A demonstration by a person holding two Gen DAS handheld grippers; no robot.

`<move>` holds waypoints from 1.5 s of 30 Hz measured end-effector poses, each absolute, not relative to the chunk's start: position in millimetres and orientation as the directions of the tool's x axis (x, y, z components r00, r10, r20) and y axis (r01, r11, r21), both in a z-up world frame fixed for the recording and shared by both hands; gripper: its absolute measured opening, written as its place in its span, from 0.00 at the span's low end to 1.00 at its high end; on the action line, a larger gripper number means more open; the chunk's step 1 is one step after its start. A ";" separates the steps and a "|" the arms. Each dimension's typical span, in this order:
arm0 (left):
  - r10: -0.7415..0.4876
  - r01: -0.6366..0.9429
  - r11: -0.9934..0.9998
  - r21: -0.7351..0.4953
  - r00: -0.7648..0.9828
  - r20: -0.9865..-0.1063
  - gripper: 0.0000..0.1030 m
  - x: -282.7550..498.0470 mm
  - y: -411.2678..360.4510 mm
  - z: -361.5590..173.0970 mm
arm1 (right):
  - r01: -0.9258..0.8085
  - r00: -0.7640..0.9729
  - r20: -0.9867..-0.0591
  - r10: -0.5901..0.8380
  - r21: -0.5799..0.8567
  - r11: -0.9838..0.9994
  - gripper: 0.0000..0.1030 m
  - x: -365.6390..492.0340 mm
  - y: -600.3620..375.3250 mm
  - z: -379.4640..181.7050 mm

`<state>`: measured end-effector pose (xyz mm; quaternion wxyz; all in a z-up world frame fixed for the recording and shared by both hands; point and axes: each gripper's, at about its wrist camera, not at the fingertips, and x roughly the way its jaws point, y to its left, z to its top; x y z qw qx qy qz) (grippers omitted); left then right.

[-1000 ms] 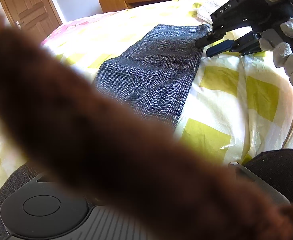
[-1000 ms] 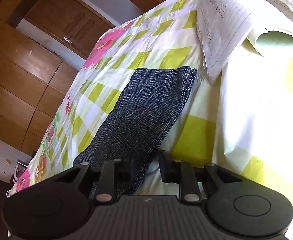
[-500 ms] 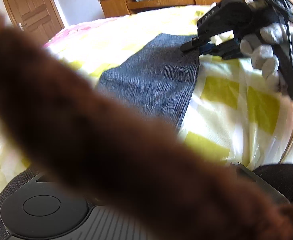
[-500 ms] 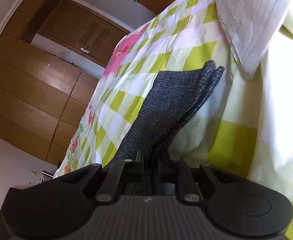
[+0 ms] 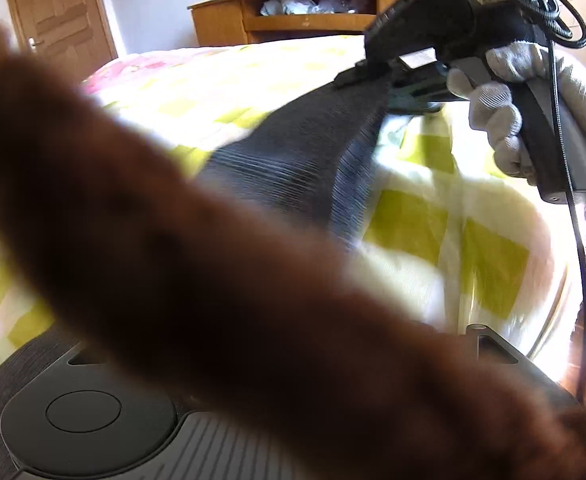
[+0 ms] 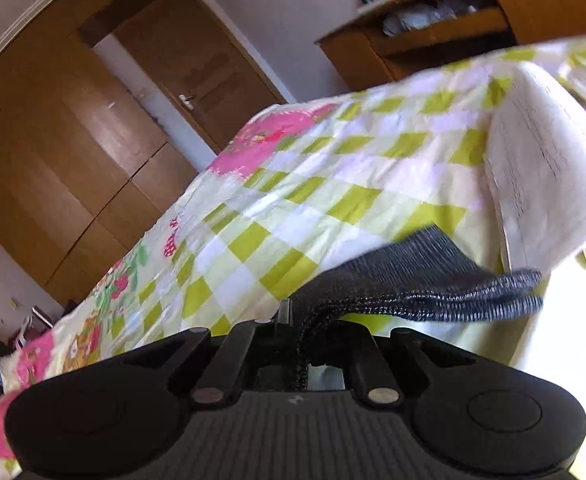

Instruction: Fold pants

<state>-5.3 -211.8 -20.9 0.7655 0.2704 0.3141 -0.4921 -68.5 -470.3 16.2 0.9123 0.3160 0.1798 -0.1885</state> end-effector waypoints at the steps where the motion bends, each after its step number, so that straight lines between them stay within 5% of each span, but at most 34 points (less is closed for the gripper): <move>1: -0.580 0.918 0.382 0.109 0.330 -0.745 0.73 -5.3 -201.5 -19.8 | 0.428 0.875 -0.429 -0.224 0.471 0.771 0.23 -62.6 -455.6 28.0; 8: -0.496 0.834 0.532 0.145 0.446 -0.745 0.73 15.6 -103.1 -6.2 | 0.045 0.926 -0.376 -0.021 0.056 0.997 0.23 -0.7 -281.9 77.8; 14: -0.374 0.718 0.668 0.196 0.551 -0.746 0.74 31.3 -1.3 -0.7 | -0.405 0.828 -0.519 0.213 -0.289 0.868 0.23 18.3 -105.8 13.5; 20: -0.287 0.611 0.766 0.199 0.602 -0.745 0.74 27.9 77.9 -1.2 | -0.491 0.763 -0.631 0.141 -0.422 0.762 0.25 9.7 -57.7 -46.8; 24: -0.295 0.578 0.800 0.158 0.609 -0.736 0.74 24.7 105.0 -0.6 | -0.408 0.722 -0.670 0.174 -0.208 0.889 0.32 18.3 -78.7 -27.9; 27: -0.323 0.571 0.812 0.121 0.612 -0.722 0.74 24.6 116.4 0.1 | -0.298 0.670 -0.678 0.301 0.126 0.946 0.44 31.0 -111.7 -10.7; 31: -0.358 0.563 0.822 0.082 0.624 -0.695 0.74 23.1 126.4 1.9 | -0.050 0.675 -0.626 0.390 0.489 0.871 0.45 52.1 -154.6 -9.2; 32: -0.366 0.562 0.824 0.075 0.627 -0.688 0.74 22.2 129.4 2.1 | 0.005 0.685 -0.608 0.401 0.555 0.832 0.45 56.7 -162.1 -11.4; 34: -0.372 0.559 0.826 0.069 0.634 -0.678 0.74 22.0 133.5 2.2 | 0.081 0.685 -0.626 0.373 0.574 0.815 0.26 67.4 -161.6 -13.0; 37: -0.372 0.546 0.835 0.063 0.645 -0.667 0.74 17.9 141.4 3.4 | -0.011 0.709 -0.634 0.308 0.427 0.904 0.25 71.6 -123.6 8.0; 40: -0.363 0.526 0.848 0.061 0.661 -0.657 0.74 9.7 155.2 5.9 | -0.231 0.801 -0.552 0.230 0.070 0.971 0.25 57.7 -56.6 39.3; 42: -0.348 0.503 0.863 0.058 0.672 -0.654 0.74 6.9 168.2 7.2 | -0.380 0.837 -0.482 0.257 -0.175 0.908 0.24 39.9 -12.3 40.5; 45: -0.323 0.465 0.884 0.048 0.682 -0.656 0.74 2.4 185.6 7.5 | -0.540 0.796 -0.503 0.336 -0.341 0.770 0.23 25.9 37.8 12.5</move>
